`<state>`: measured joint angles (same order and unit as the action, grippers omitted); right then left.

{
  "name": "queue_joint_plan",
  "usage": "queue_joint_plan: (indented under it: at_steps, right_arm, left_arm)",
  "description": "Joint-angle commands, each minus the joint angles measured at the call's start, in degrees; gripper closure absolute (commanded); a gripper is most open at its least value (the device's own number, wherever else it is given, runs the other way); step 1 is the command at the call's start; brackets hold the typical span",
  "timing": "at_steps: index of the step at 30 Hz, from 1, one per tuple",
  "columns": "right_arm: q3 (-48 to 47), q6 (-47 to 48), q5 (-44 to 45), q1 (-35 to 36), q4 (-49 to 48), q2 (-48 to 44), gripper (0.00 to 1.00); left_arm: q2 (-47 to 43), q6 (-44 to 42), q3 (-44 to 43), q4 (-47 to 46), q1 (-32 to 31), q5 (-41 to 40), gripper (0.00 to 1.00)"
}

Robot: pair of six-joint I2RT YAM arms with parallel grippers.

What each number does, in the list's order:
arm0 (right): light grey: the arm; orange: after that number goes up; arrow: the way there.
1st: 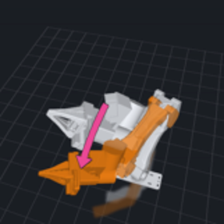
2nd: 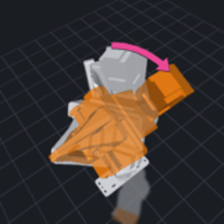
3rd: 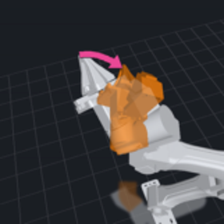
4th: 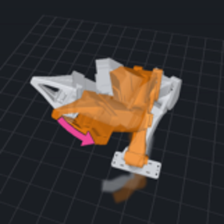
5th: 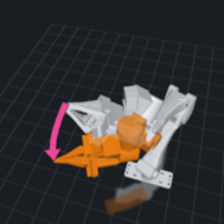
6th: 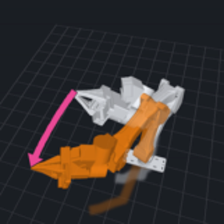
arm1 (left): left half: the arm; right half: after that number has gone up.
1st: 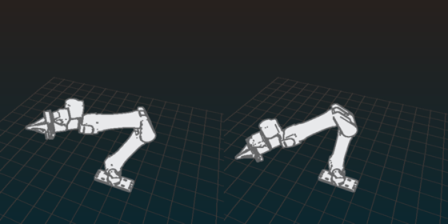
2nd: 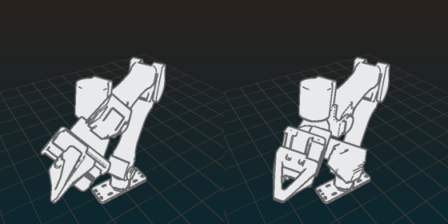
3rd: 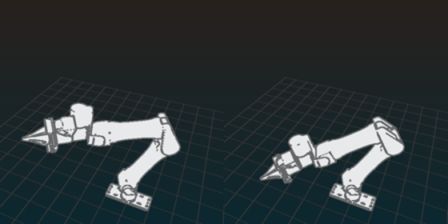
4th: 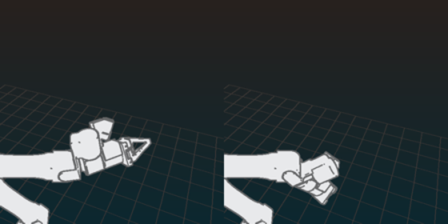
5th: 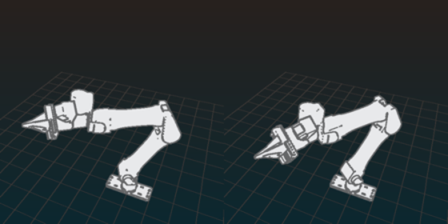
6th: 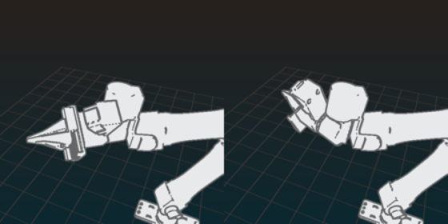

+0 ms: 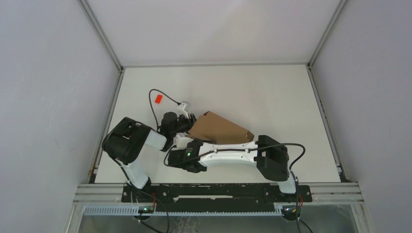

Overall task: Fold the paper box
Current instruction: Fold the paper box at the center of the board.

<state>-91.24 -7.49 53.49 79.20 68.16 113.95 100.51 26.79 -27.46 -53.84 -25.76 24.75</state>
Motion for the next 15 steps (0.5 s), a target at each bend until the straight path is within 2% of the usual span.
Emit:
queue_joint_plan:
  at_steps: [1,6,15]
  right_arm:
    - [0.3,0.9,-2.3,-0.1,-2.7,-3.3,1.00]
    - [0.4,1.5,-3.6,-0.2,-3.3,-4.0,1.00]
    - [1.5,3.7,-8.5,-1.4,-5.4,-5.2,1.00]
  left_arm:
    - [0.3,-2.2,-2.9,-2.7,-0.3,0.7,0.51]
    - [0.6,-2.9,-4.0,-2.2,-0.3,0.1,0.47]
    - [1.3,-3.2,-6.1,-1.8,-0.3,-0.3,0.47]
